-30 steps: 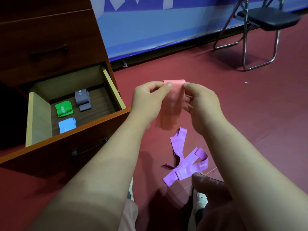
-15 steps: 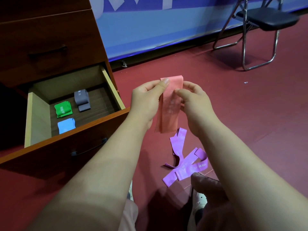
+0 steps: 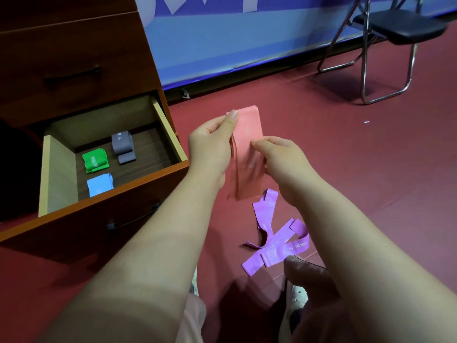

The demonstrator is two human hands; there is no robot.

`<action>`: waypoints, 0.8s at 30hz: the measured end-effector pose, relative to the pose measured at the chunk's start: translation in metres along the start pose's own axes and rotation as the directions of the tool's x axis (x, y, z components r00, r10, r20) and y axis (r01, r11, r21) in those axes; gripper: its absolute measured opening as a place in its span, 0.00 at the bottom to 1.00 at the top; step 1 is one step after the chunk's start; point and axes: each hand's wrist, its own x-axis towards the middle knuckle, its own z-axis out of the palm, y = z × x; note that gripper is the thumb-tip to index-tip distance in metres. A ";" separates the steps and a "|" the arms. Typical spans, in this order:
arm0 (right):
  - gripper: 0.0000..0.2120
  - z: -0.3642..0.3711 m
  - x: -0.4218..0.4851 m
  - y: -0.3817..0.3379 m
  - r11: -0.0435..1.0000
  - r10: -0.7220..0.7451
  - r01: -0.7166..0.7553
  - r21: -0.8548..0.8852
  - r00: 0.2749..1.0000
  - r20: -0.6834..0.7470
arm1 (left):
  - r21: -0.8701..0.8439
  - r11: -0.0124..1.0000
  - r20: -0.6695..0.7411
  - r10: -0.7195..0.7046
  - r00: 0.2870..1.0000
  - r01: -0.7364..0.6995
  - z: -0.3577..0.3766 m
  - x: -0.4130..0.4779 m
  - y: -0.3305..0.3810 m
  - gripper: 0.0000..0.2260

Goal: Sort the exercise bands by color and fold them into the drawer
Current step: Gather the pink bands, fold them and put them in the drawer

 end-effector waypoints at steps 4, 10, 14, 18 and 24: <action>0.10 0.001 -0.002 0.000 0.999 -0.010 0.010 -0.032 1.000 0.022 | -0.010 1.000 -0.033 -0.026 0.999 0.026 -0.003 0.003 -0.002 0.08; 0.10 0.002 -0.001 -0.001 0.999 0.007 -0.007 0.033 1.000 0.013 | 0.040 0.987 -0.039 -0.155 0.987 0.156 -0.004 0.005 -0.002 0.22; 0.08 0.000 0.001 -0.003 0.991 0.034 -0.030 0.132 0.999 -0.022 | 0.068 0.965 0.022 -0.254 0.967 0.252 -0.003 0.002 0.000 0.18; 0.09 -0.002 0.002 -0.004 0.981 0.048 -0.029 0.192 0.994 -0.097 | 0.083 0.951 0.086 -0.304 0.949 0.297 -0.002 -0.003 0.003 0.10; 0.08 -0.007 0.004 -0.003 0.965 0.106 -0.047 0.258 0.970 -0.219 | 0.189 0.948 0.211 -0.296 0.932 0.258 0.003 -0.012 0.007 0.10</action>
